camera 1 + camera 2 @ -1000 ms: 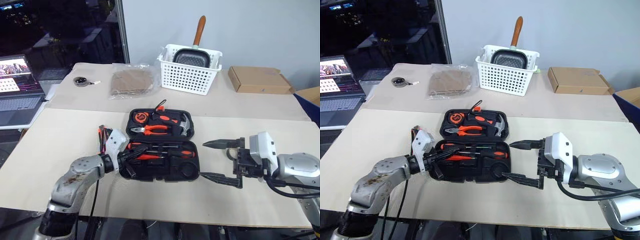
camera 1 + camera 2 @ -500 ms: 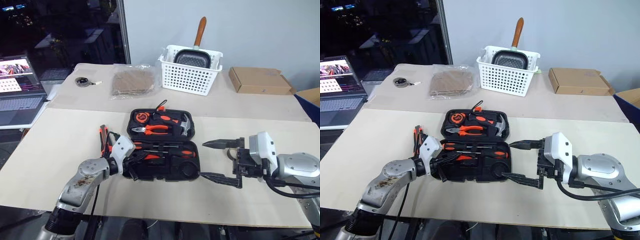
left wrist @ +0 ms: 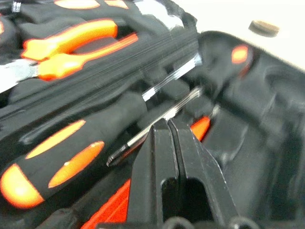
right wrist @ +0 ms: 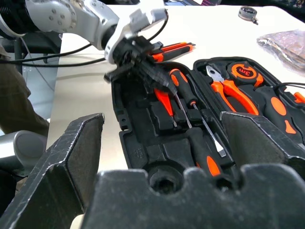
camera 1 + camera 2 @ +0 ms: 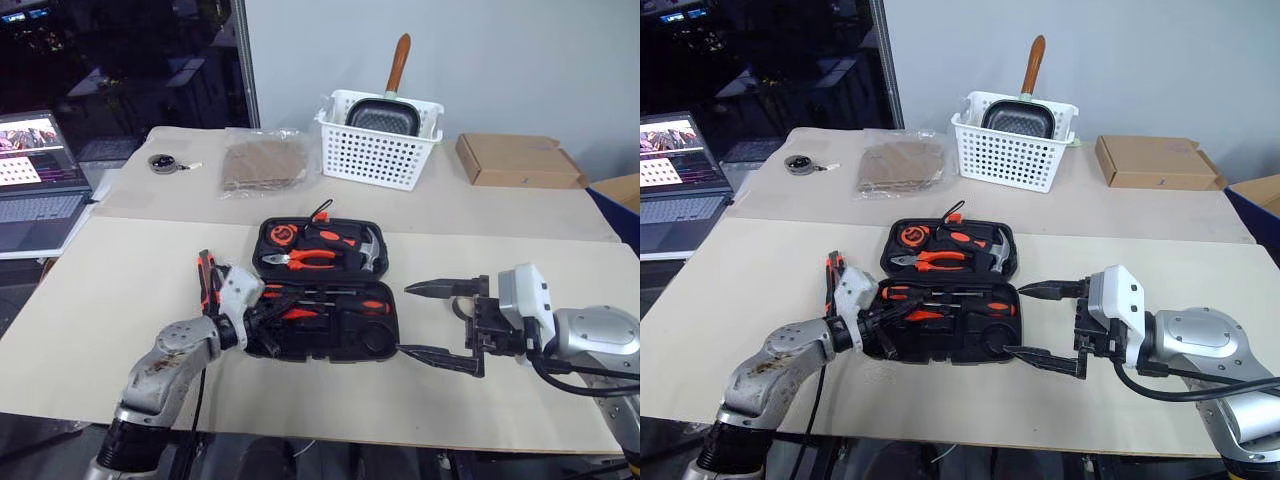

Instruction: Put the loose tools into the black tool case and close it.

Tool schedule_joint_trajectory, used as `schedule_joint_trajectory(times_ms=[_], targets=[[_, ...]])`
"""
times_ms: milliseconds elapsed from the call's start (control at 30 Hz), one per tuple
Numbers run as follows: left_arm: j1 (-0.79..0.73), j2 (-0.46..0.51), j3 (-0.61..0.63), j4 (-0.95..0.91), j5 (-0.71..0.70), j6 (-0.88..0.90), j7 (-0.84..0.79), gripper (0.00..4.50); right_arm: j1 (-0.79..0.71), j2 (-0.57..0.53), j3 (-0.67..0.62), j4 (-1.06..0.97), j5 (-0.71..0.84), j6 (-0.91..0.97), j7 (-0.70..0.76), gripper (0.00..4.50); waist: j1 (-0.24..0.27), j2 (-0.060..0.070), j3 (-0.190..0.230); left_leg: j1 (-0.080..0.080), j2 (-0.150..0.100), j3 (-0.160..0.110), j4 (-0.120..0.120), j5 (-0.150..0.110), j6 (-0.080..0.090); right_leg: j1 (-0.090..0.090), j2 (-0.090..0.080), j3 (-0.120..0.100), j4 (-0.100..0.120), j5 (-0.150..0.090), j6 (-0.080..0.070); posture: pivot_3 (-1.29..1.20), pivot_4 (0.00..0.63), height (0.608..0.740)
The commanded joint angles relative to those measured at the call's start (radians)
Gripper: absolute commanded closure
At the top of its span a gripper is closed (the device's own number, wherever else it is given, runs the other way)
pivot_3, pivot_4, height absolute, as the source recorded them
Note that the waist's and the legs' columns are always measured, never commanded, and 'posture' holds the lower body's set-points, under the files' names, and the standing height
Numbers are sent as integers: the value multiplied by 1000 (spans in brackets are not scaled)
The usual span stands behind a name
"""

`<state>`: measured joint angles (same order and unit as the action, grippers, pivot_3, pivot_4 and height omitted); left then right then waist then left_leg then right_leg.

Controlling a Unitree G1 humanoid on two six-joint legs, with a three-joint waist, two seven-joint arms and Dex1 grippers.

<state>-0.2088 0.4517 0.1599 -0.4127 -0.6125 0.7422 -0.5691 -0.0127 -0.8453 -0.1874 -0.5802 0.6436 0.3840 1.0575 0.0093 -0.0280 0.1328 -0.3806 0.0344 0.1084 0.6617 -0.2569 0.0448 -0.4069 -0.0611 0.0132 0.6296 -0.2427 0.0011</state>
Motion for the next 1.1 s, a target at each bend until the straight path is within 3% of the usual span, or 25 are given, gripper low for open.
schedule_joint_trajectory(times_ms=[33, 133, 233, 500, 733, 933, 1033, 1100], targets=[[-20, 52, 146, -88, -106, 130, 96, 4442, 1, 12, -18, -19, 21, -8, -12, 0, -3, 0, 0, 0, 0, 0, 0, 0, 0, 0, 1, 0, 0, 0, 0, 0, 150, 740], [-4, 91, 209, -111, -124, 249, 189, 3739, -19, 26, -5, -3, 22, -12, -9, 0, -7, 0, 0, 1, -2, 1, 0, 0, 0, 1, 1, 0, 0, -1, 1, 0, 150, 740], [-15, 87, 247, -125, -111, 359, 316, 2615, -36, 37, 11, 17, 10, -20, 2, 0, -5, -1, 1, 1, -3, 1, 0, 0, 0, 1, 1, -2, 0, -1, 2, 0, 150, 740], [-133, -68, 249, -153, -7, 653, 641, 17, -94, 58, 56, 66, -9, -39, 29, 0, 3, -1, 1, 2, -3, 1, 0, 0, -1, 2, 1, -1, 0, 0, 2, 0, 150, 740], [-192, -129, 181, -36, 155, 666, 746, 17, -117, 61, 61, 81, -11, -46, 48, 0, 0, -1, 1, 2, -3, 1, -1, 0, -1, 1, 1, 0, 0, 0, 1, 0, 150, 740], [-173, -172, 152, 86, 225, 599, 732, 17, -106, 59, 55, 70, -13, -49, 46, 0, 2, -1, 1, 1, -3, 1, -1, 0, -1, 1, 0, 0, 0, 1, 1, 0, 150, 740], [-168, -197, 159, 110, 236, 551, 709, 734, -99, 58, 49, 63, -11, -47, 41, 0, 3, -1, 1, 2, -3, 1, -1, 0, -2, 2, -6, 0, 0, 1, 0, 0, 150, 740], [-166, -205, 169, 109, 239, 530, 698, 1473, -97, 56, 47, 60, -11, -46, 37, 0, 4, -1, 1, 2, -3, 1, -1, 0, -2, 2, -7, -1, 0, 1, 0, 0, 150, 740]])
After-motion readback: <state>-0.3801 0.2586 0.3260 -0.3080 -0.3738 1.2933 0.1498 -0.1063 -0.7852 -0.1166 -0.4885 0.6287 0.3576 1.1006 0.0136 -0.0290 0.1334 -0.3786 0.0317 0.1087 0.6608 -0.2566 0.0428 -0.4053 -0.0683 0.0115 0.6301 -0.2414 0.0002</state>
